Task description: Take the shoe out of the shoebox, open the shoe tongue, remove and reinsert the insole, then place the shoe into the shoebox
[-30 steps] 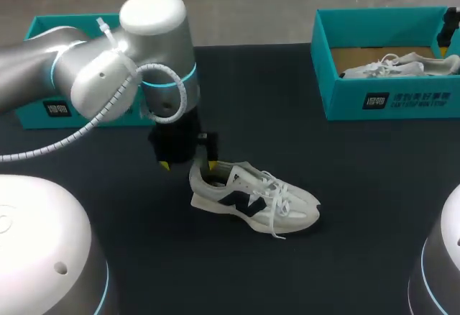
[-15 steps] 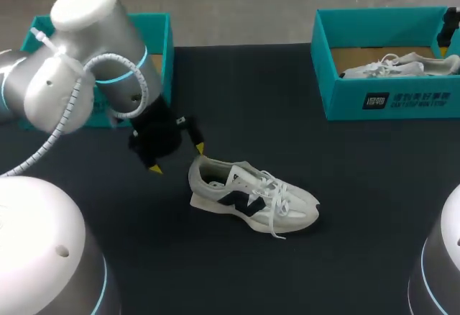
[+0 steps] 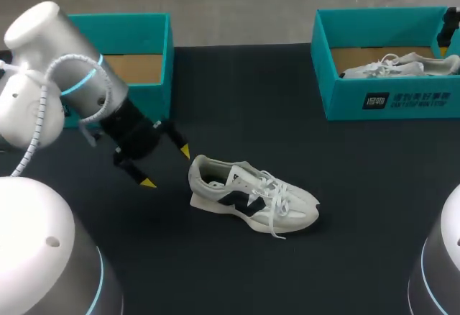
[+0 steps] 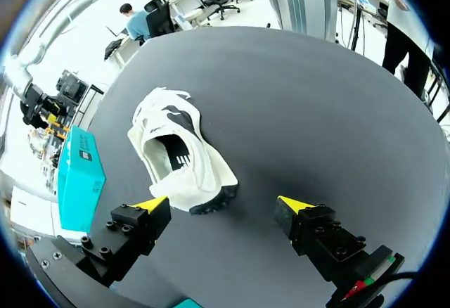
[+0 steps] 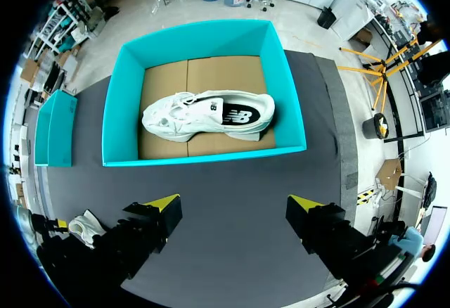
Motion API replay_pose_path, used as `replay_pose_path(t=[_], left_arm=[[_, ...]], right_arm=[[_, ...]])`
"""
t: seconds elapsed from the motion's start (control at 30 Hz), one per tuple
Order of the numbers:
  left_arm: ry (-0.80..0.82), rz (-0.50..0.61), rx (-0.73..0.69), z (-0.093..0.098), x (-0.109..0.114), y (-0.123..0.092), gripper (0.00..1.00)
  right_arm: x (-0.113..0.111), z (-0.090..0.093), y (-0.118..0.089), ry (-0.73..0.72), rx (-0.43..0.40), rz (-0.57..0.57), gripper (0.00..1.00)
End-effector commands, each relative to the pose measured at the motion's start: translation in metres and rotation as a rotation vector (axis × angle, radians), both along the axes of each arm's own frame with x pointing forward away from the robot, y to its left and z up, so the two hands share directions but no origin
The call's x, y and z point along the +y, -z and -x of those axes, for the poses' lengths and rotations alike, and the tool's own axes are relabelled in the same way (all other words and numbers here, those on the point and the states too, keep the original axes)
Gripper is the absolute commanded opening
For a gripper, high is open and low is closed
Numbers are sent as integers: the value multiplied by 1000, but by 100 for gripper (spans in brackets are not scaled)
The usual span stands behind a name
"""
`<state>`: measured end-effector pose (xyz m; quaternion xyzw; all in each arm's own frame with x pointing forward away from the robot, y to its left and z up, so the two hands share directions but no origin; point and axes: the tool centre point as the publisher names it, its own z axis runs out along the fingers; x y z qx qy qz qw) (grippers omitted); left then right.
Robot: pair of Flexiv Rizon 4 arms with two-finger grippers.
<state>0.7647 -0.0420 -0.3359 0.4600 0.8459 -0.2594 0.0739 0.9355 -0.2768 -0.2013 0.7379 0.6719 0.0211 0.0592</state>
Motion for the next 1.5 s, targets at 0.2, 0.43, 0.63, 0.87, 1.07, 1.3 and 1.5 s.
replay_pose_path(t=[0.2, 0.43, 0.63, 0.87, 1.07, 1.3, 1.5], left_arm=[[-271, 424, 98, 5, 45, 1, 100], [-368, 522, 161, 6, 52, 14, 100], [-483, 637, 171, 7, 52, 20, 100], [-492, 640, 242, 6, 51, 21, 100], [-485, 624, 265, 1, 51, 21, 100], [-391, 543, 296, -3, 48, 21, 100], [-391, 543, 296, -3, 48, 21, 100]], right_arm=[[0, 0, 0, 0, 0, -1, 100], [0, 0, 0, 0, 0, -1, 100], [0, 0, 0, 0, 0, -1, 100], [0, 0, 0, 0, 0, -1, 100], [0, 0, 0, 0, 0, -1, 100], [0, 0, 0, 0, 0, -1, 100], [0, 0, 0, 0, 0, -1, 100]])
